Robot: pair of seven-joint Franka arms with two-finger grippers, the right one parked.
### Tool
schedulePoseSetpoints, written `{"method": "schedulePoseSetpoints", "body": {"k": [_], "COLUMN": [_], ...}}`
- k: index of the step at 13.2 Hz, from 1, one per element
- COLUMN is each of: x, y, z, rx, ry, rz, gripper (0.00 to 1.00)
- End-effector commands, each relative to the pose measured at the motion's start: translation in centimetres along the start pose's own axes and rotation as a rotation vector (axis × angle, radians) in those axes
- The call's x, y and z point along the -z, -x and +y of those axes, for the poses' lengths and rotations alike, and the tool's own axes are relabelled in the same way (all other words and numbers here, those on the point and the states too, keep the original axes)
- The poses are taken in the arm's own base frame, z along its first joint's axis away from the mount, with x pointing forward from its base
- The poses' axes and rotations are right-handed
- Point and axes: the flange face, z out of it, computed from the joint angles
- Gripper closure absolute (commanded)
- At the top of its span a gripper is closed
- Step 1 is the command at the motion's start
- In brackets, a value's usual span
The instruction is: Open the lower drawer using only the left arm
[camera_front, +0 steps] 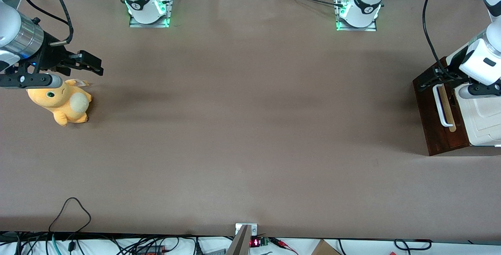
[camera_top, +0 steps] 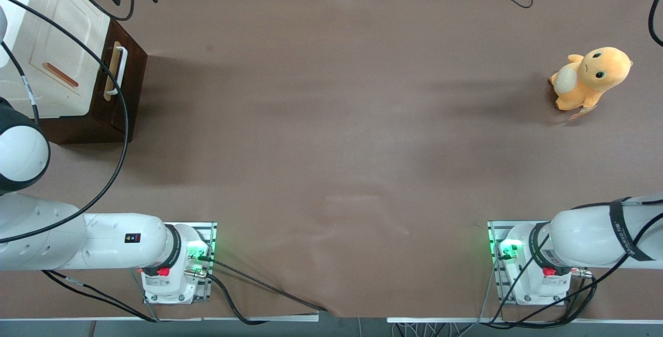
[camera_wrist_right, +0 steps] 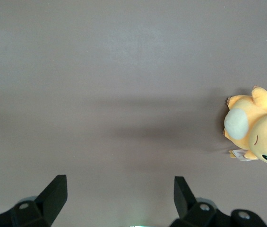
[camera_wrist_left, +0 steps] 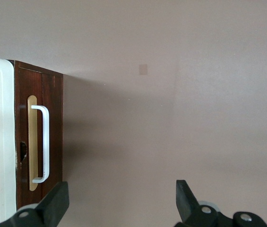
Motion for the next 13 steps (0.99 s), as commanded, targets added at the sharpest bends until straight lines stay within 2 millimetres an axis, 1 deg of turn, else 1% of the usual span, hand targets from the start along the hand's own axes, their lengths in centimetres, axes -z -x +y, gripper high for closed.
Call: {"method": "schedulePoseSetpoints", "body": {"k": [1,3,5,13], "x": [0.63,0.72,1.58,0.72], "y": [0.70,0.80,0.51,0.81], "z": [0.04,0.29,0.67,0.57], "rx": [-0.026,-0.030,-0.038,-0.049], "ry": [0.015,0.014,-0.007,-0.018], "rz": [-0.046,-0.056,-0.039,-0.081], "gripper": [0.00,0.00,0.00,0.00]}}
